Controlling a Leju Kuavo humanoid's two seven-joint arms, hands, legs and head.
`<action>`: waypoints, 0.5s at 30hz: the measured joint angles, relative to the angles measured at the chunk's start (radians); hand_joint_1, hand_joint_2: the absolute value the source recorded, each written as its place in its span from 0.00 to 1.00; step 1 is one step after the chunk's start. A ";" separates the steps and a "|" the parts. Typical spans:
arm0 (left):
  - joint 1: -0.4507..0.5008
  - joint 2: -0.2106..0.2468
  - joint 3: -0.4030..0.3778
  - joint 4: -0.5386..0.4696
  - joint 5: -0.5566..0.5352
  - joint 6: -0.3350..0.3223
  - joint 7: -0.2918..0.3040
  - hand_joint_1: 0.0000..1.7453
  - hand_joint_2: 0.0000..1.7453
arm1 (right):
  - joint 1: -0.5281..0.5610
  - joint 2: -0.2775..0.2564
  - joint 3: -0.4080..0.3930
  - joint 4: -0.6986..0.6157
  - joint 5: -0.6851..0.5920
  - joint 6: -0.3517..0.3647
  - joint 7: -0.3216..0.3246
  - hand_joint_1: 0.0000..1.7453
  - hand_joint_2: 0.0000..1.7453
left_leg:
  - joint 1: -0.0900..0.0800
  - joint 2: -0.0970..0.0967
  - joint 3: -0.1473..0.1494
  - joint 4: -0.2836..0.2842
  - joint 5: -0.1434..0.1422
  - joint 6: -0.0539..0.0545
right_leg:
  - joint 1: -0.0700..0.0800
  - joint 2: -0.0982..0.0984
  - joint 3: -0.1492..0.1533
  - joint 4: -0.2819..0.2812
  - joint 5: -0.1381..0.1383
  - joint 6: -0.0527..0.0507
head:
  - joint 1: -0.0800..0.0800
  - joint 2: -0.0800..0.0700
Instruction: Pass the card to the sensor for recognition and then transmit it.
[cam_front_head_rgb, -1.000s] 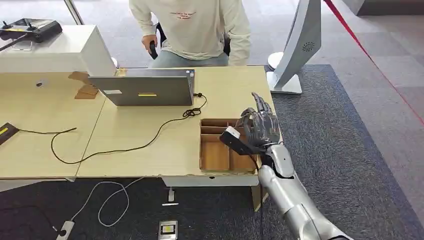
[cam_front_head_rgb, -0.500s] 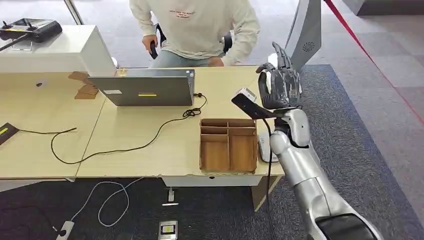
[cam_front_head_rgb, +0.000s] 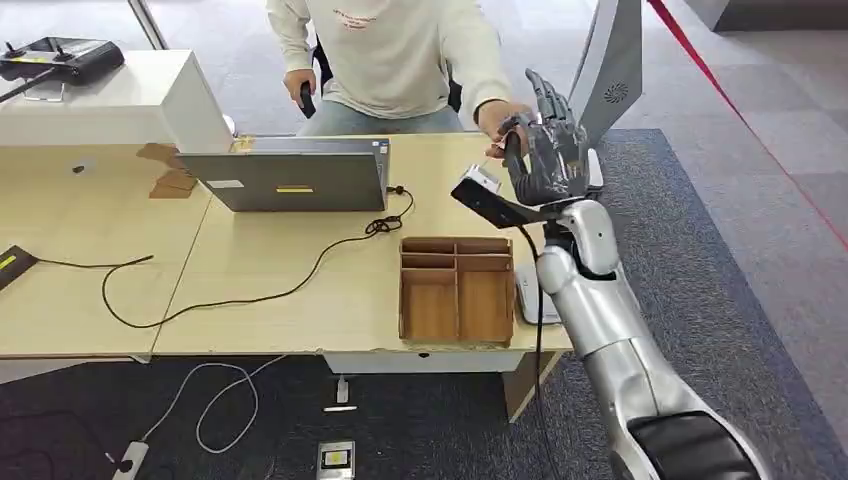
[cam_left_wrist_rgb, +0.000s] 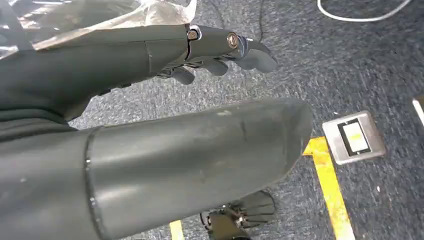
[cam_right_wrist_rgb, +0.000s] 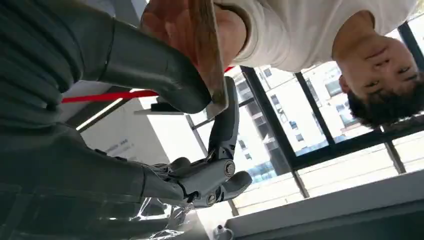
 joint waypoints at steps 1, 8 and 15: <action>-0.005 0.000 -0.002 0.000 -0.007 -0.002 0.004 0.00 0.00 | -0.020 0.007 0.006 0.016 0.006 0.021 -0.005 1.00 1.00 | 0.000 0.000 0.000 0.000 0.000 0.000 | 0.000 0.000 0.000 0.000 0.000 0.000 | 0.000 0.000; -0.021 -0.003 -0.024 -0.001 -0.027 0.002 0.009 0.00 0.00 | -0.127 0.056 0.045 0.138 0.038 0.086 -0.029 1.00 1.00 | 0.000 0.000 0.000 0.000 0.000 0.000 | 0.000 0.000 0.000 0.000 0.000 0.000 | 0.000 0.000; -0.021 -0.004 -0.032 -0.001 -0.044 0.004 0.012 0.00 0.00 | -0.176 0.084 0.087 0.243 0.072 0.097 -0.027 0.71 1.00 | 0.000 -0.001 -0.001 0.000 0.000 0.000 | 0.000 0.000 -0.001 0.000 0.000 0.000 | 0.000 0.000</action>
